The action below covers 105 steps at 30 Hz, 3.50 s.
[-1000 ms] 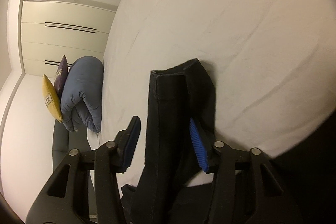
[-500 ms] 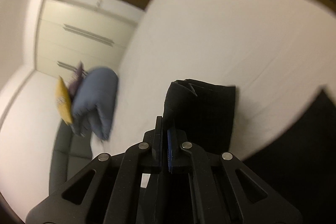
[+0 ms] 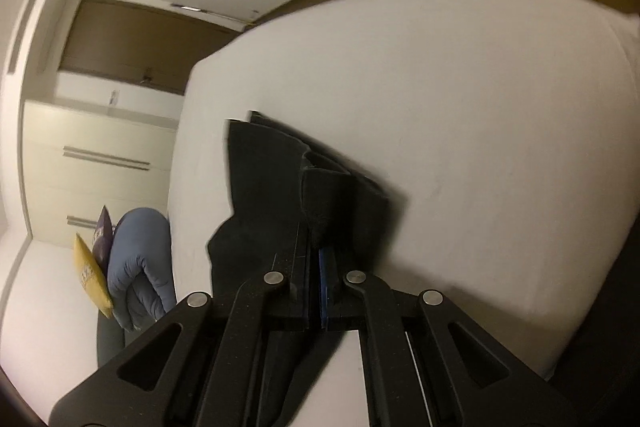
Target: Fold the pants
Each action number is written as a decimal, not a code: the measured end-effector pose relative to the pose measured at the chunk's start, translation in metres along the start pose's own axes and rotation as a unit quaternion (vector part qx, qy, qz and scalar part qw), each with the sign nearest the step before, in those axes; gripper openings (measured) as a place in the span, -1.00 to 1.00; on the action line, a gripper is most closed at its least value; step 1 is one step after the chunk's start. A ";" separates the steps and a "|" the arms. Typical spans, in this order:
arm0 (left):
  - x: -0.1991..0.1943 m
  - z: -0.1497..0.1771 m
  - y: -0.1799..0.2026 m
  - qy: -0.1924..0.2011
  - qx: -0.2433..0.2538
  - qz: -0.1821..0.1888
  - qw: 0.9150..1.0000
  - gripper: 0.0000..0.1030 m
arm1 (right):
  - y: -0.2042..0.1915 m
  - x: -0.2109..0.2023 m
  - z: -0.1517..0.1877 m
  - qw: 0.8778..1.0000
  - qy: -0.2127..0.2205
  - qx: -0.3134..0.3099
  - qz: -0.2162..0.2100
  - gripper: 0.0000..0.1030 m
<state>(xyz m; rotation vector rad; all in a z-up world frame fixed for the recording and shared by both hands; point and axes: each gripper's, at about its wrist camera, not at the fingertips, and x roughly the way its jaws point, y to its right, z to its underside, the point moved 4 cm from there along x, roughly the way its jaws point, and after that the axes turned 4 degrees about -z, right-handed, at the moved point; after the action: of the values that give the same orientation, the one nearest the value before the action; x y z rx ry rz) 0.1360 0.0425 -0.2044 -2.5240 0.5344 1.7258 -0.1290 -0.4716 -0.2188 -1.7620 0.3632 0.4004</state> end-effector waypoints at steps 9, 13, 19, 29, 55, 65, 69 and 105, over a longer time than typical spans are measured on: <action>0.004 -0.002 0.013 -0.002 0.002 -0.011 1.000 0.23 | 0.014 -0.002 0.009 1.000 -0.003 -0.008 0.013 -0.97; 0.003 -0.003 0.015 -0.004 0.006 -0.011 1.000 0.23 | 0.024 0.007 0.010 1.000 0.001 0.005 0.015 -0.97; 0.002 0.001 0.017 -0.003 0.013 -0.012 1.000 0.23 | 0.038 0.013 -0.001 1.000 0.006 0.010 0.021 -0.97; -0.001 0.011 0.017 0.007 0.022 -0.007 1.000 0.22 | 0.029 0.002 0.000 0.998 0.011 -0.017 0.052 -0.97; -0.015 0.026 0.000 0.026 0.018 0.010 0.999 0.22 | -0.067 0.053 0.226 0.936 -0.332 -0.038 -0.109 -0.15; -0.019 0.027 -0.007 0.030 0.014 0.008 0.999 0.22 | -0.047 0.067 0.253 0.932 -0.350 -0.003 -0.094 -0.27; -0.020 0.027 -0.006 0.030 0.013 0.006 0.999 0.22 | -0.041 0.072 0.253 0.932 -0.352 0.008 -0.084 -0.27; -0.027 0.024 0.003 0.036 0.018 -0.001 0.999 0.27 | -0.014 0.092 0.269 0.942 -0.332 0.029 -0.041 -0.96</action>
<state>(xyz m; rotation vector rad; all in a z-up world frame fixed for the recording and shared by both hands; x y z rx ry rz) 0.1045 0.0517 -0.1889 -2.5688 0.5609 1.6142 -0.0611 -0.2087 -0.3048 -1.4743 -0.1802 0.8769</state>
